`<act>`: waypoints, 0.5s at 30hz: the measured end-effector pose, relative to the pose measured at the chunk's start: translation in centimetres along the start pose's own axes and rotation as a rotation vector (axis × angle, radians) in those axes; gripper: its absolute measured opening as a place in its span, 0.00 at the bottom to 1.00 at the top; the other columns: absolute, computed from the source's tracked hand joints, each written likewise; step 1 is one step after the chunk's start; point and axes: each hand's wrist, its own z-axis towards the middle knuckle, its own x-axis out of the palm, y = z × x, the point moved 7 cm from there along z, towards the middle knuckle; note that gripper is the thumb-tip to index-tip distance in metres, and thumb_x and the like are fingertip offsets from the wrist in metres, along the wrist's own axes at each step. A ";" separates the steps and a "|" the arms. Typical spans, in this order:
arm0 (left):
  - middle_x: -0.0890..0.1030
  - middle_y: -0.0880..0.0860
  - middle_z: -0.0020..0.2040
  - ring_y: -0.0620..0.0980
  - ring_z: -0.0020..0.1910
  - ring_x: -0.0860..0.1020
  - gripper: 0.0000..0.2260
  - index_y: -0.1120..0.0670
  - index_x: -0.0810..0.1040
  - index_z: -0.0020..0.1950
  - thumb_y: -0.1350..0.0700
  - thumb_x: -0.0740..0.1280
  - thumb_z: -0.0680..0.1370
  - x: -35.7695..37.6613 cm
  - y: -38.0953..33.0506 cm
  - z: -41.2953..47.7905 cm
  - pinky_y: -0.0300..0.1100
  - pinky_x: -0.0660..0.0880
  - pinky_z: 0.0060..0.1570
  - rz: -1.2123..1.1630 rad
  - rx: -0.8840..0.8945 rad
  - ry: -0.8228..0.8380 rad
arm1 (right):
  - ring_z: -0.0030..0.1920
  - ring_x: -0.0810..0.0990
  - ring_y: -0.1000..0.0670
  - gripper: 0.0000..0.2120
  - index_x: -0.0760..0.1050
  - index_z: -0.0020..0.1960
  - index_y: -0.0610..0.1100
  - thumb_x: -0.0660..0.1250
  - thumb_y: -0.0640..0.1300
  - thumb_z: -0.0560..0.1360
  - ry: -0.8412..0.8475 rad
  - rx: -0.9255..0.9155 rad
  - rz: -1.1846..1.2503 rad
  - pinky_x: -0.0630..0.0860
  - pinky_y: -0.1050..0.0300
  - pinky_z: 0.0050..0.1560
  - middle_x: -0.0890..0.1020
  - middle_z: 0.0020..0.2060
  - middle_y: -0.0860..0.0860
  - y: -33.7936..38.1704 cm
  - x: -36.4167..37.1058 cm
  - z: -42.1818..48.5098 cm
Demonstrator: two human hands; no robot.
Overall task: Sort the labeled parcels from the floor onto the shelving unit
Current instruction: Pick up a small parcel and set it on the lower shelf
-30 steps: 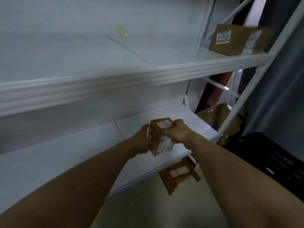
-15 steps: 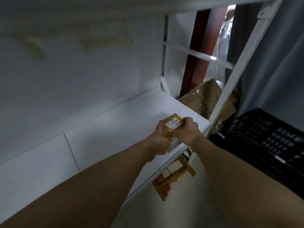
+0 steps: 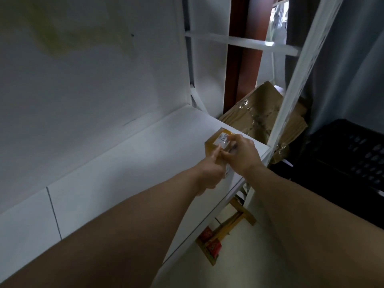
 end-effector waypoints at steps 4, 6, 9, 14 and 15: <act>0.52 0.55 0.81 0.61 0.73 0.62 0.40 0.33 0.43 0.77 0.68 0.55 0.78 -0.4 -0.4 1.5 0.57 0.71 0.61 0.026 -0.003 0.032 | 0.61 0.74 0.47 0.28 0.69 0.72 0.50 0.74 0.50 0.75 -0.024 0.011 -0.084 0.72 0.57 0.58 0.69 0.69 0.43 -0.4 -0.8 0.8; 0.53 0.54 0.81 0.62 0.75 0.60 0.41 0.32 0.44 0.77 0.68 0.56 0.78 -0.6 -0.2 1.8 0.60 0.68 0.65 0.036 -0.010 0.032 | 0.62 0.76 0.43 0.29 0.68 0.72 0.50 0.74 0.50 0.74 -0.002 0.021 -0.100 0.74 0.52 0.62 0.69 0.69 0.43 -0.5 -1.0 0.8; 0.54 0.55 0.80 0.63 0.75 0.60 0.40 0.32 0.44 0.77 0.67 0.56 0.79 -0.8 0.1 1.0 0.61 0.69 0.66 0.018 -0.015 0.014 | 0.65 0.75 0.41 0.30 0.67 0.72 0.51 0.75 0.49 0.74 0.020 0.053 -0.073 0.74 0.44 0.65 0.70 0.69 0.42 -0.2 -1.3 0.2; 0.65 0.60 0.75 0.60 0.71 0.68 0.32 0.45 0.54 0.79 0.67 0.59 0.80 -1.9 0.9 -3.0 0.56 0.73 0.62 -0.071 -0.038 -0.081 | 0.63 0.77 0.41 0.26 0.69 0.71 0.50 0.72 0.52 0.76 -0.066 0.125 -0.088 0.74 0.46 0.64 0.72 0.67 0.43 1.5 -1.9 -2.9; 0.71 0.60 0.71 0.57 0.65 0.74 0.28 0.50 0.60 0.78 0.66 0.61 0.80 -2.3 1.4 -4.3 0.51 0.77 0.56 -0.081 -0.046 -0.131 | 0.62 0.77 0.42 0.22 0.70 0.69 0.49 0.71 0.51 0.78 -0.086 0.139 -0.096 0.74 0.47 0.63 0.74 0.64 0.44 1.9 -1.8 -4.0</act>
